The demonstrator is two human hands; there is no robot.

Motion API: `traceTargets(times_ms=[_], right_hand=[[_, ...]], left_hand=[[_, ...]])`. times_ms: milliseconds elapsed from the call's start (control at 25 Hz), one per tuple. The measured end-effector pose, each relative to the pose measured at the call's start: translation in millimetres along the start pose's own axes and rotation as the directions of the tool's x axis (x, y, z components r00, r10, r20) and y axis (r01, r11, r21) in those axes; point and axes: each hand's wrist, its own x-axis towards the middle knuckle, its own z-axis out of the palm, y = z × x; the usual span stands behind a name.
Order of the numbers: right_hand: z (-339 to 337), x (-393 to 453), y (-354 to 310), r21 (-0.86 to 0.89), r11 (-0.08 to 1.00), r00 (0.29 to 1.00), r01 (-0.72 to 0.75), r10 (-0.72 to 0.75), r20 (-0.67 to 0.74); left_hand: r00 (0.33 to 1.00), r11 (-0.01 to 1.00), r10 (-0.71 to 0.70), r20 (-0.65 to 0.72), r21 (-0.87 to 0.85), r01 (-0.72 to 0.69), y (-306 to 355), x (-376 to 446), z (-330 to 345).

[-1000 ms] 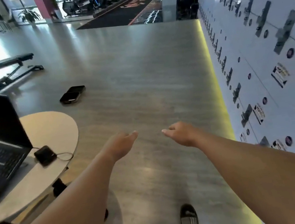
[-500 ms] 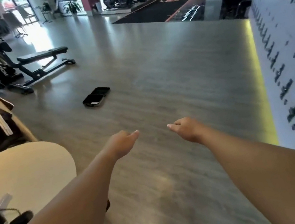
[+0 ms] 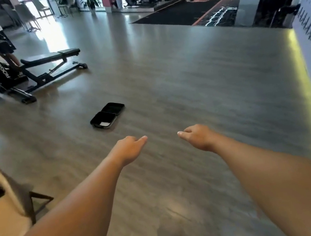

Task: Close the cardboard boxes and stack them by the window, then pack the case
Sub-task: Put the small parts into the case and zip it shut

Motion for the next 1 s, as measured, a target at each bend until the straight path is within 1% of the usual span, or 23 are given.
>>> traceTargets(times_ms=[280,400,560,720,880,1000], right_hand=[[-41,230,-6,0.011,0.999,0.998,0.041,-0.042,0.038],[-71,342,-10,0.042,0.997,0.996,0.062,-0.064,0.064],[-115,467,-25,0.039,0.995,0.992,0.087,-0.090,0.092],[-138,580,-46,0.029,0.993,0.980,0.117,-0.120,0.160],[-150,704,-76,-0.003,0.985,0.970,0.170,-0.167,0.175],[-159,789,-101,-0.034,0.982,0.962,0.186,-0.175,0.208]], left_hand=[[0.998,0.998,-0.064,-0.012,-0.017,0.064,24,209,-46],[0.993,0.993,-0.113,-0.033,-0.035,0.112,42,305,-70],[0.985,0.986,-0.161,-0.055,-0.063,0.157,59,412,-110],[0.976,0.976,-0.209,-0.068,-0.074,0.204,56,514,-147],[0.965,0.966,-0.248,-0.086,-0.093,0.240,44,629,-181],[0.959,0.957,-0.272,-0.081,-0.124,0.261,34,706,-210]])
